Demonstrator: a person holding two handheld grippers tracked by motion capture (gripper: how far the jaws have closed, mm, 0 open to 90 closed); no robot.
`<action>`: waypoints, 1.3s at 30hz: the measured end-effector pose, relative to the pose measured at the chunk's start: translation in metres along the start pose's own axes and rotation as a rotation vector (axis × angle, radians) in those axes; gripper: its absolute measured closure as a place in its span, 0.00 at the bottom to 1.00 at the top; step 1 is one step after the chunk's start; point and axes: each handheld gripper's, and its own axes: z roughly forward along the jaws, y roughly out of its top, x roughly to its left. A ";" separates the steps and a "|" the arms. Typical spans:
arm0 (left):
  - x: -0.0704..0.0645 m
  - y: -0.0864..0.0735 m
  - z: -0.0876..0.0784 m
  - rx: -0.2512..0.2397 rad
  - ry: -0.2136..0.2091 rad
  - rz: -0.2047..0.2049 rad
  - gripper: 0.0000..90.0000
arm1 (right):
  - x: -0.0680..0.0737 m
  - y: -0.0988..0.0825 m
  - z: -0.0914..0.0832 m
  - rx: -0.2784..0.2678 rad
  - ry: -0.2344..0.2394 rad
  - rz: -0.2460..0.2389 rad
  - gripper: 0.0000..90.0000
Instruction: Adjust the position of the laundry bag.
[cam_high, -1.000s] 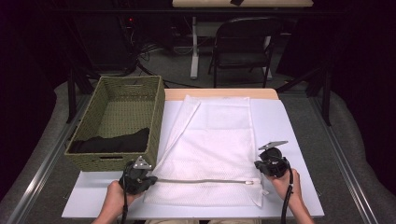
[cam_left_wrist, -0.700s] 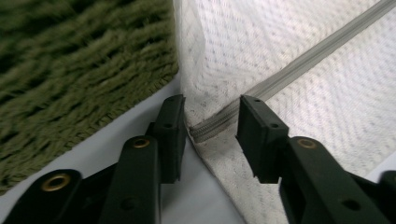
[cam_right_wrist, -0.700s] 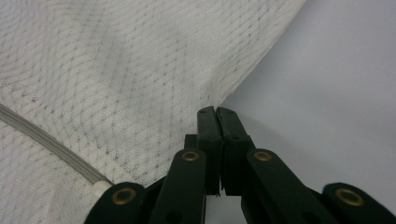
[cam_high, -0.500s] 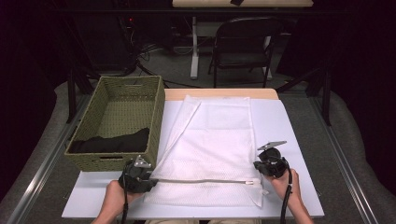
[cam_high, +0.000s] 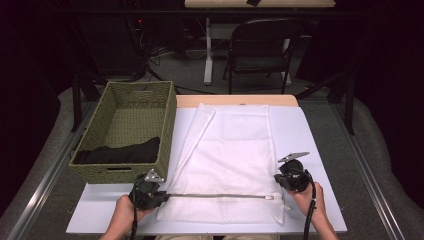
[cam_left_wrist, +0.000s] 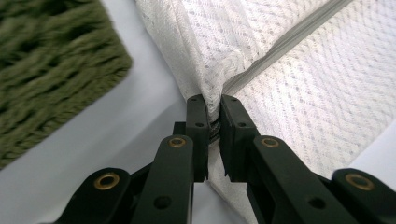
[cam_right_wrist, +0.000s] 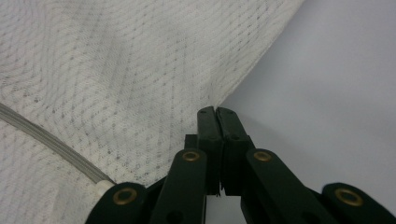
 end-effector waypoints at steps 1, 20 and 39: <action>-0.001 0.000 0.000 0.000 -0.012 -0.001 0.92 | 0.000 -0.001 -0.001 0.001 0.003 0.007 0.99; -0.015 -0.006 -0.015 -0.043 0.004 0.037 0.79 | -0.004 -0.011 -0.004 0.057 0.010 0.000 0.94; -0.021 0.028 0.009 -0.082 0.179 0.105 0.61 | -0.015 -0.001 0.012 0.003 0.019 0.102 0.78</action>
